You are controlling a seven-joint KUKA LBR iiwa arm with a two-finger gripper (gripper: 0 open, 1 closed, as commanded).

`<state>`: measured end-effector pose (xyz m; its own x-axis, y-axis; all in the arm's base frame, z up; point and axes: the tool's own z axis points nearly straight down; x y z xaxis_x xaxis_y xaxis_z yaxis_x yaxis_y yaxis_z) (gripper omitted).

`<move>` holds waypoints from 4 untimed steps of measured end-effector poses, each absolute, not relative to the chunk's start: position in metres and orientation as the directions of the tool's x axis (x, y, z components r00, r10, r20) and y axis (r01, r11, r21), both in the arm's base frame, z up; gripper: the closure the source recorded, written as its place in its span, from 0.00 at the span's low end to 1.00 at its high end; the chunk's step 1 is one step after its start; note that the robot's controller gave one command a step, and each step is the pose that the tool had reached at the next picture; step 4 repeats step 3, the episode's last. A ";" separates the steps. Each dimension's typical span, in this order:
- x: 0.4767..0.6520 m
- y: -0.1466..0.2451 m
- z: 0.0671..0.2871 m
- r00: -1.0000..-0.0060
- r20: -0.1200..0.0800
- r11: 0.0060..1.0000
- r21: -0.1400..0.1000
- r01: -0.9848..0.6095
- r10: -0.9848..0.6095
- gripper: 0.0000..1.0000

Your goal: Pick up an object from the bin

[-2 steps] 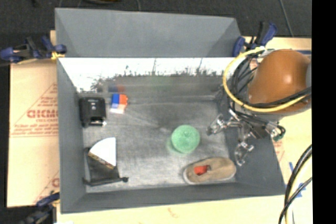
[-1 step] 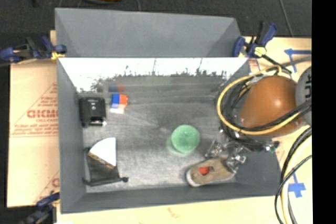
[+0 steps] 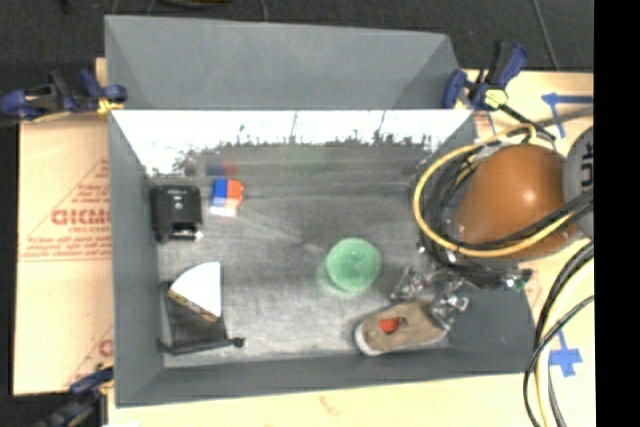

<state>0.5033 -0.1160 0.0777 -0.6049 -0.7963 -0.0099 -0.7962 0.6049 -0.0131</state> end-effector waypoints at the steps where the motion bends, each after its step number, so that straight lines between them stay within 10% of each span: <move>1: 0.497 -0.111 0.193 -0.602 -0.007 0.602 -0.010 -0.799 -0.799 1.00; 4: 0.491 -0.120 0.244 -0.553 -0.001 0.553 0.004 -0.833 -0.833 1.00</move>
Offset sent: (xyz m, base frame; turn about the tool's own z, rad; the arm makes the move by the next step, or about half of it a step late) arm 0.0000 0.0000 0.0000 0.0000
